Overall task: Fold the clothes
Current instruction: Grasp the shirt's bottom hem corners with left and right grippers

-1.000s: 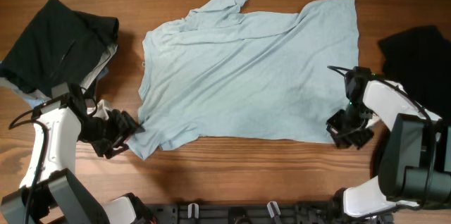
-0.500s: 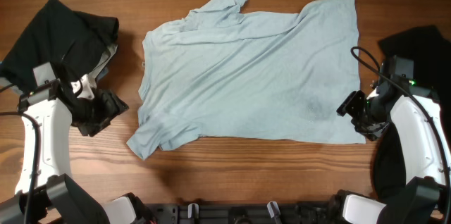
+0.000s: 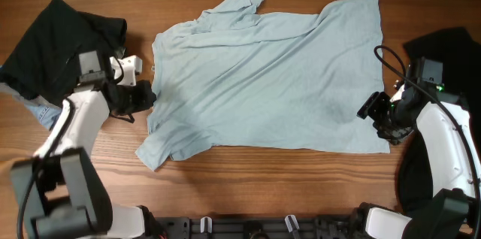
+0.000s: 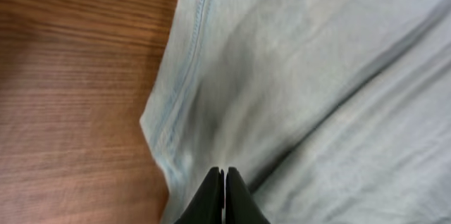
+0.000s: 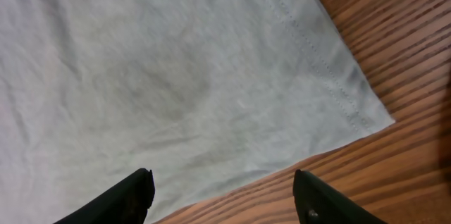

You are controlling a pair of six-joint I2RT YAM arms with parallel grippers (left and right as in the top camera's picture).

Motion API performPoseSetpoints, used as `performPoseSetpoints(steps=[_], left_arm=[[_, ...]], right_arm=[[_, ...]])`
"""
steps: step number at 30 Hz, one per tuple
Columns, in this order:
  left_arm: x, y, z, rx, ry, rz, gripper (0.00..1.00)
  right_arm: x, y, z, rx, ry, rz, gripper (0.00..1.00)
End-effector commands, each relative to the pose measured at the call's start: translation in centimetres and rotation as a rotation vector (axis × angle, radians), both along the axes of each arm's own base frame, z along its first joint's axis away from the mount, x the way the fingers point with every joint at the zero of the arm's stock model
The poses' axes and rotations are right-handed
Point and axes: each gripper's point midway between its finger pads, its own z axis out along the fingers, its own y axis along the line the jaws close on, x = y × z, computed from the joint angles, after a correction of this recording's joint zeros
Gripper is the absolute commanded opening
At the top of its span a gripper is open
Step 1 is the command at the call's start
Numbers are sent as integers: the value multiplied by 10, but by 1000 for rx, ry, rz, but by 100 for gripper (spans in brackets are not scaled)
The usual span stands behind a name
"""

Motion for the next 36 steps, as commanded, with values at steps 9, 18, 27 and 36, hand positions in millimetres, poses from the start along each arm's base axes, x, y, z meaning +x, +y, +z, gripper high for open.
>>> performPoseSetpoints(steps=[9,18,27,36], left_arm=[[36,44,-66,174,9,189,4],[60,35,0,49,-4,194,48],[-7,42,-9,148,243,165,60],[-11,31,-47,90,284,128,35]], right_arm=[[7,1,6,8,-36,12,67],[13,-1,7,-1,-61,32,68],[18,-2,8,-8,-83,31,69],[27,-5,10,-19,-122,28,69]])
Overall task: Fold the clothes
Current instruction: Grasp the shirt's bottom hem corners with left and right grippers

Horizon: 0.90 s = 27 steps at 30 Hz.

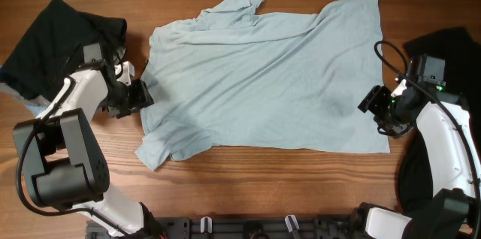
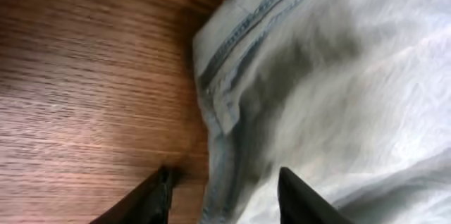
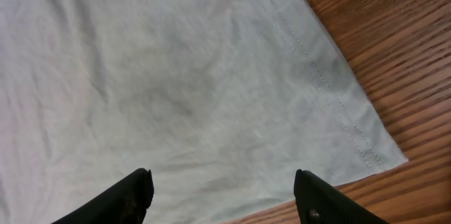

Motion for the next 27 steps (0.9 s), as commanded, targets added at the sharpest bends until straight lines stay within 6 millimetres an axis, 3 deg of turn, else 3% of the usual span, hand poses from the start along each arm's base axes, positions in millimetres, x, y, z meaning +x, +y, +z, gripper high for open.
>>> performPoseSetpoints(steps=[1,5,11,13,15,18,22,25,27], left_arm=[[-4,-4,-9,-34,15,-12,24],[7,-4,-7,-35,-31,-15,5],[10,0,-5,-30,-48,-5,4],[11,7,0,-27,-61,14,4],[9,18,10,-25,-73,70,4],[9,33,19,-23,-94,142,4],[9,37,21,-21,-100,154,4],[7,36,21,-22,-96,154,4],[7,36,21,-23,-93,154,4]], right_arm=[[8,-1,7,-5,-37,13,69],[9,-2,7,-10,-46,22,69],[19,-12,9,-64,-82,17,68],[38,-9,16,-101,-186,211,67],[45,-18,16,-151,-203,214,72],[44,-39,1,-194,-156,202,72],[35,-62,-49,-148,-29,167,68],[32,-47,-77,-50,6,262,64],[33,-37,-83,1,-7,308,65]])
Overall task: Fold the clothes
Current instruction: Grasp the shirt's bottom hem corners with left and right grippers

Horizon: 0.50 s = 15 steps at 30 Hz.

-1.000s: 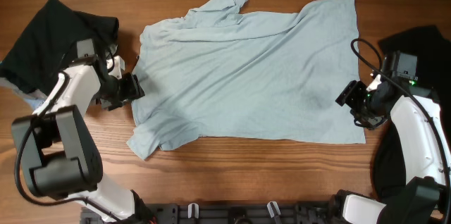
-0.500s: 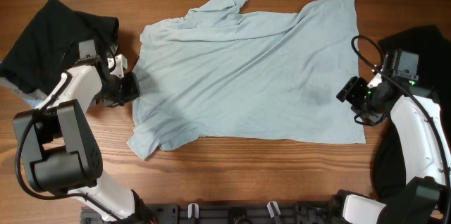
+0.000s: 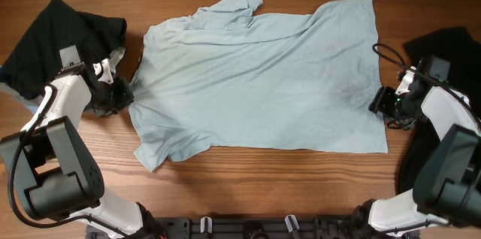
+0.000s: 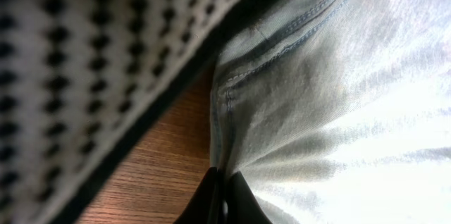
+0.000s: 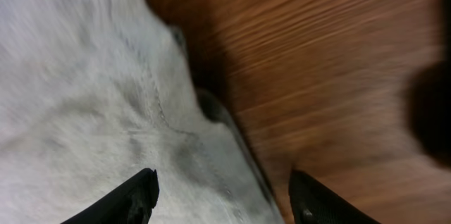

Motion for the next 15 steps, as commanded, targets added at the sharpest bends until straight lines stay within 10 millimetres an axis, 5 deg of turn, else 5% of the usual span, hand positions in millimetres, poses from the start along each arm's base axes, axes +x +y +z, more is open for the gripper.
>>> performPoseSetpoints(steps=[1,10,15], left_arm=[[-1,3,5,1,-8,29,4],[-1,3,5,1,-8,28,4],[-1,3,5,1,-7,29,4]], right_arm=[[10,17,-7,93,-39,116,66],[46,-3,1,-5,-181,111,68],[47,6,2,41,-197,130,33]])
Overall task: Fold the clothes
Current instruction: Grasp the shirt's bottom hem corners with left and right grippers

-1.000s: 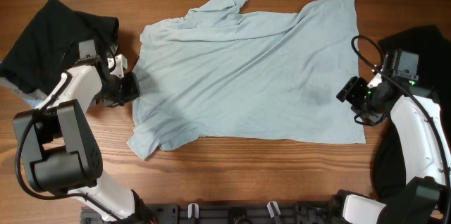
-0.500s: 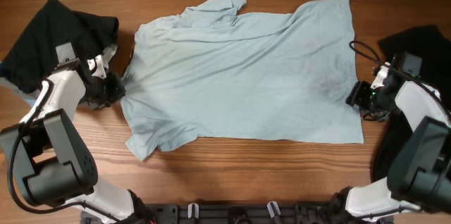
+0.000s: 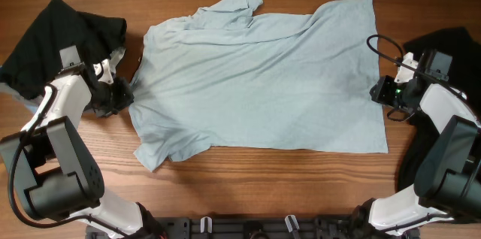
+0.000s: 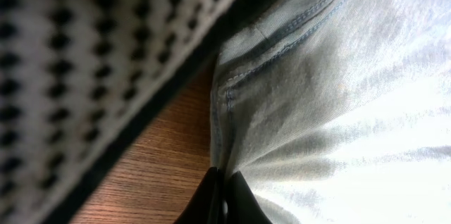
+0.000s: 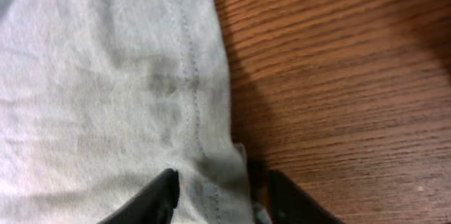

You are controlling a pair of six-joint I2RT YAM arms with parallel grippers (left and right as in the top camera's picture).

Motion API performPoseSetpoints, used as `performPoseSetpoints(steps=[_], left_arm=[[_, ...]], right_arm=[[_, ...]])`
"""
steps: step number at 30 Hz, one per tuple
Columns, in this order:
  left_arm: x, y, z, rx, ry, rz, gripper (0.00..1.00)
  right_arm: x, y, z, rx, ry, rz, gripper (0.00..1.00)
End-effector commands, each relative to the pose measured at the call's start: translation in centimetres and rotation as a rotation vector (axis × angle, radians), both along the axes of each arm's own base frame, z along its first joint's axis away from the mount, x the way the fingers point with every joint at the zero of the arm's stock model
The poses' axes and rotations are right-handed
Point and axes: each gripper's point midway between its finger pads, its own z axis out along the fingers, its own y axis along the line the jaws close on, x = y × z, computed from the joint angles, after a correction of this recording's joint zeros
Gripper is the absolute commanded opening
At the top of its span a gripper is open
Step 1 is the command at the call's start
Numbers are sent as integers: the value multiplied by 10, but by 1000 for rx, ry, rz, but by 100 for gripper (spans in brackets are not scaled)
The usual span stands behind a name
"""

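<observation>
A pale blue T-shirt lies spread on the wooden table, bottom hem to the right, sleeves to the left. My left gripper is shut on the shirt's left edge; in the left wrist view the stitched seam runs down into the closed fingertips. My right gripper sits at the shirt's right hem, jaws apart with the hem's edge between the two fingers.
A black garment is heaped at the far left, just behind my left arm. Another black garment lies at the right edge beside my right arm. A dark patterned surface fills the left of the left wrist view.
My right gripper now has its open jaws straddling the shirt's right hem. The left gripper and the shirt look unchanged.
First my left gripper was shut at the shirt's left edge and the right hung open over the lower right corner. Then the left stood open by the seam. Half a second ago the left was shut on the seam farther left; the right has moved up the hem.
</observation>
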Motion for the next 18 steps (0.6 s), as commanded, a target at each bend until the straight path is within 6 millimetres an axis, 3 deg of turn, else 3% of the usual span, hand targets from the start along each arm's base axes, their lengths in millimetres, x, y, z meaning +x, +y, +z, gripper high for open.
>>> performPoseSetpoints(steps=[1,4,6,8,9,11,12,13,16,18], left_arm=[[-1,3,6,2,-11,28,4],[0,-1,7,-20,-16,25,4],[0,-2,7,-27,-16,24,4],[-1,-2,7,-28,-14,23,4],[-1,-2,7,-28,-14,23,4],[-2,-3,7,-31,-8,24,4],[-3,-3,7,-31,-7,24,4],[-3,-3,7,-32,-5,23,4],[-3,-3,7,-31,-5,23,4],[-3,-3,7,-31,-5,23,4]], right_arm=[[-5,10,-7,42,25,36,30],[-3,32,0,147,-22,124,17],[-2,39,2,177,-38,148,19],[-4,33,0,150,-18,124,69],[-8,26,-4,110,11,107,72],[-14,16,-9,53,50,89,72],[-12,16,-8,52,44,93,69],[-10,16,-7,55,33,95,61],[-9,15,-8,50,25,94,59],[-8,23,-9,97,15,104,45]])
